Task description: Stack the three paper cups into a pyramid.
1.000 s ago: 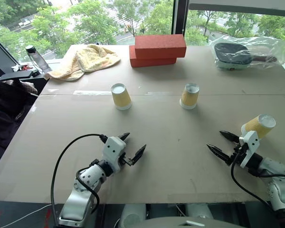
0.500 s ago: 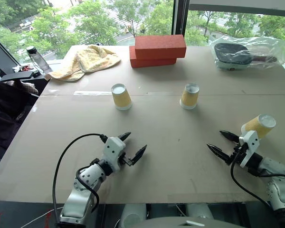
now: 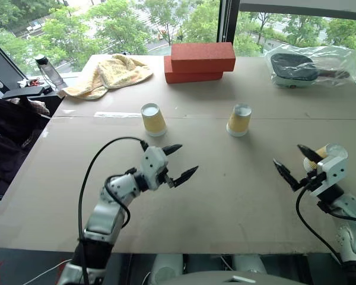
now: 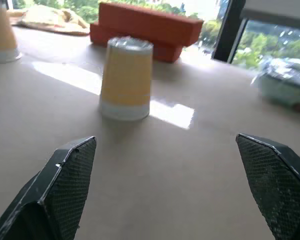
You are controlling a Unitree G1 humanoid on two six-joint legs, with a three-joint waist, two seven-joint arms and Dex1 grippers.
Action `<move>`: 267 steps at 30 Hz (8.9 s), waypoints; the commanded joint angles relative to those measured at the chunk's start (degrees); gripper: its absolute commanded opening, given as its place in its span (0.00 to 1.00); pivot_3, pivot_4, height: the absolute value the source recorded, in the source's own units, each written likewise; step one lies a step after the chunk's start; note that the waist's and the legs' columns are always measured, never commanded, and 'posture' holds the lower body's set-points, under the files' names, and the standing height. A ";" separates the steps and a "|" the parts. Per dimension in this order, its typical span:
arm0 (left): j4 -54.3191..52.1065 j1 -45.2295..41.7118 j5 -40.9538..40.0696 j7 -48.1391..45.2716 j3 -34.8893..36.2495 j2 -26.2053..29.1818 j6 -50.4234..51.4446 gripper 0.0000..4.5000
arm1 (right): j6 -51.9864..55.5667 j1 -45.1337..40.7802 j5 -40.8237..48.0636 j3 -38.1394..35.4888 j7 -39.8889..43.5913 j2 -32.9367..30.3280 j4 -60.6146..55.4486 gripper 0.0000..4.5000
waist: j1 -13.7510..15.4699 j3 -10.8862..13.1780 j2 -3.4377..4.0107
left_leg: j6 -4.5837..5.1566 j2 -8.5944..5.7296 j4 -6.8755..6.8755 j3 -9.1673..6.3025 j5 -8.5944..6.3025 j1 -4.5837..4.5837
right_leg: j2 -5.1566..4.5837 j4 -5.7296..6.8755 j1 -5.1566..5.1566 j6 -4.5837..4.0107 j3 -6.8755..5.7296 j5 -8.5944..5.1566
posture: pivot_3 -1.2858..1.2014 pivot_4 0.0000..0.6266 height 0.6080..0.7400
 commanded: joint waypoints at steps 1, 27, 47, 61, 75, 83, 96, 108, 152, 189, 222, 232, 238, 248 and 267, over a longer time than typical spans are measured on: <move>-1.99 -5.95 -4.27 -6.58 -0.98 2.58 5.00 1.00 | 1.11 0.65 0.64 -6.63 -7.32 0.15 -4.70 0.98 | -0.19 0.00 0.01 | -0.01 -0.16 -0.04 0.00 0.01 -0.02 | 0.01 -0.06 -0.03 0.02 0.00 -0.01 | 0.52 0.24 0.93; -13.25 -15.29 -20.17 -5.80 5.43 10.44 35.49 1.00 | 20.50 1.50 7.57 -7.06 -8.32 -0.85 -4.21 0.98 | -0.20 0.10 0.04 | -0.02 -0.20 -0.12 -0.12 0.00 -0.03 | 0.05 -0.01 -0.08 0.12 0.22 -0.10 | 0.52 0.24 0.93; -16.60 -7.20 -20.04 -8.36 10.27 18.20 33.76 1.00 | 25.67 -0.05 7.15 12.44 3.31 -4.91 -18.54 0.48 | -1.15 0.19 -0.06 | -0.02 -0.17 -0.13 -0.18 0.01 -0.02 | 0.07 -0.01 -0.08 0.13 0.18 -0.10 | 0.52 0.24 0.93; -19.07 0.46 -20.94 -8.30 17.20 23.18 32.44 1.00 | 18.40 -15.58 -1.19 31.30 13.00 1.46 -6.07 0.48 | -1.49 0.43 -0.42 | -0.02 -0.16 -0.06 -0.30 0.01 -0.10 | 0.04 0.02 -0.11 0.12 0.04 -0.10 | 0.52 0.24 0.93; -19.89 3.04 -23.28 -6.06 22.90 23.86 33.38 1.00 | 26.13 -23.37 8.79 26.73 16.97 1.86 -9.59 1.00 | -1.18 0.47 -0.45 | -0.03 -0.11 -0.03 -0.45 0.01 -0.29 | -0.10 0.01 -0.17 0.12 -0.12 -0.10 | 0.52 0.24 0.93; -18.07 -4.54 -24.91 4.76 22.30 21.27 37.71 1.00 | 19.01 -35.13 2.89 19.09 8.15 3.60 7.40 1.00 | -1.56 0.49 -0.48 | -0.03 -0.24 0.01 -0.44 0.01 -0.20 | -0.08 0.09 -0.14 0.10 -0.05 -0.08 | 0.52 0.24 0.93; -17.40 -7.53 -26.99 10.81 21.72 22.19 45.65 1.00 | 10.61 -44.56 -5.98 19.07 2.91 8.24 33.01 1.00 | -1.72 0.53 -0.45 | -0.07 -0.15 -0.03 -0.33 0.04 -0.37 | -0.08 0.09 -0.34 0.12 -0.04 -0.08 | 0.52 0.24 0.93; -16.76 -6.23 -23.98 8.97 20.09 22.85 43.25 1.00 | 12.40 -45.82 -5.17 17.21 3.52 8.97 36.24 0.52 | -1.67 0.53 -0.45 | -0.09 -0.14 -0.04 -0.34 0.05 -0.38 | -0.10 0.08 -0.34 0.12 -0.04 -0.08 | 0.52 0.24 0.93; -18.39 -5.17 -22.91 -8.39 17.55 26.41 33.41 1.00 | 15.56 -9.37 4.16 24.77 21.34 -1.87 -4.43 0.49 | -1.45 0.56 -0.42 | -0.09 -0.21 -0.03 -0.40 0.05 -0.29 | 0.03 0.07 -0.26 0.13 0.09 -0.09 | 0.52 0.24 0.93; 7.20 1.49 4.02 24.35 20.68 -1.46 1.79 1.00 | 37.32 -17.28 26.47 9.25 17.84 -15.31 -17.72 1.00 | 0.19 0.59 -0.72 | -0.06 -0.24 0.08 -0.68 0.03 -0.41 | -0.20 -0.01 -0.07 0.12 -0.23 -0.08 | 0.52 0.24 0.93; 40.82 -20.19 7.62 19.60 16.49 -6.61 -12.31 0.53 | 36.16 -15.70 24.62 8.52 16.81 -13.09 -18.94 1.00 | 0.00 0.60 -0.73 | -0.06 -0.49 0.32 -0.95 0.04 -0.55 | -0.24 0.08 -0.02 0.15 -0.80 -0.07 | 0.52 0.24 0.93; 5.96 -25.58 -9.63 -3.30 2.80 -3.77 15.08 0.53 | 32.79 -12.10 26.38 3.74 24.74 -14.90 -15.42 1.00 | 0.23 0.61 -0.71 | -0.07 -0.53 0.78 -1.58 0.05 -1.16 | -0.24 0.02 -0.05 0.16 -1.12 -0.07 | 0.52 0.24 0.93; 0.68 -28.10 -11.04 -8.25 -3.01 -3.00 21.95 0.53 | 31.71 -7.82 25.62 2.35 26.83 -16.28 -15.48 1.00 | -0.16 0.63 -0.61 | -0.06 -0.53 0.68 -1.51 0.04 -0.62 | -0.06 0.14 0.23 0.16 -0.85 -0.08 | 0.52 0.24 0.93; 2.61 -25.19 -8.22 -12.21 -6.20 -3.07 20.46 0.53 | 33.72 -3.20 28.50 -0.37 24.94 -17.38 -19.39 1.00 | 0.06 0.68 -0.54 | -0.05 -0.55 0.69 -1.49 0.04 -0.60 | 0.01 0.12 0.20 0.16 -0.55 -0.08 | 0.52 0.24 0.93; 6.50 -23.46 -4.64 -12.45 -7.61 -7.27 17.51 0.53 | 31.00 -0.13 27.61 -1.53 25.29 -16.99 -18.81 1.00 | 0.07 0.68 -0.54 | -0.03 -0.56 0.68 -1.49 0.03 -0.59 | 0.03 0.12 0.20 0.16 -0.34 -0.08 | 0.52 0.24 0.93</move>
